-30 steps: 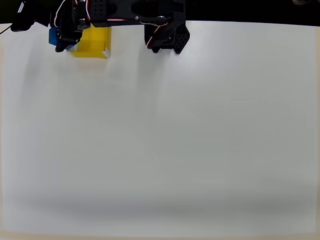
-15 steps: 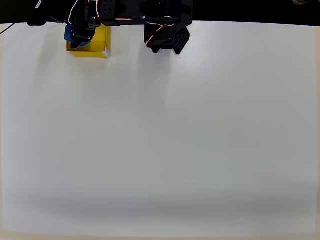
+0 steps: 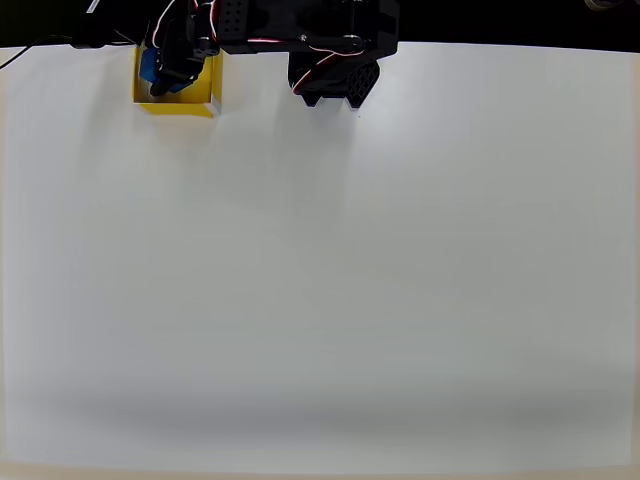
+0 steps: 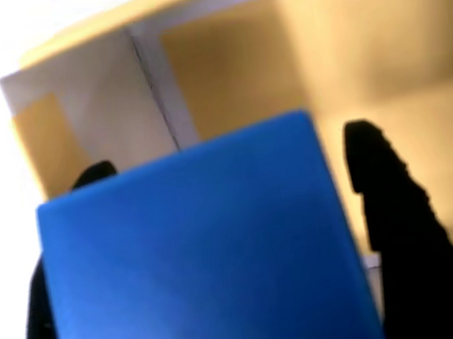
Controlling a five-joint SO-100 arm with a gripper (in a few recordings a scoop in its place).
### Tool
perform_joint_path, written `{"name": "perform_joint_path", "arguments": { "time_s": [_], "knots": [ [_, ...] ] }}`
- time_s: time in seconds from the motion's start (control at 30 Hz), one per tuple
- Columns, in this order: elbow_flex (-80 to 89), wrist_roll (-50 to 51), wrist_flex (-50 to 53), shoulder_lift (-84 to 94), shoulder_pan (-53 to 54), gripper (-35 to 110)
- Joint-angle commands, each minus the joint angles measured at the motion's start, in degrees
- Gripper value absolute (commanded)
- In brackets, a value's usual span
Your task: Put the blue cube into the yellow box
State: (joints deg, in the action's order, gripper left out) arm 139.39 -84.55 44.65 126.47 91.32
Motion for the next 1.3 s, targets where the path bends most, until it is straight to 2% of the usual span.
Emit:
{"name": "perform_joint_path", "arguments": {
  "time_s": [0.0, 0.33, 0.43, 0.63, 0.83, 1.07, 1.27],
  "knots": [
    [-0.5, -1.0, -0.5, 5.5, 2.6, 14],
    [4.2, -1.8, -4.2, 6.5, 2.9, 18],
    [5.2, -2.4, -4.7, 6.9, 2.9, 28],
    [6.2, -3.5, -5.3, 7.7, 2.9, 38],
    [5.8, -4.7, -5.0, 9.0, 2.9, 37],
    [-1.9, -9.1, 8.3, 15.6, 2.9, 30],
    [-7.6, -14.9, 25.0, 23.8, 2.5, 16]
  ]
}}
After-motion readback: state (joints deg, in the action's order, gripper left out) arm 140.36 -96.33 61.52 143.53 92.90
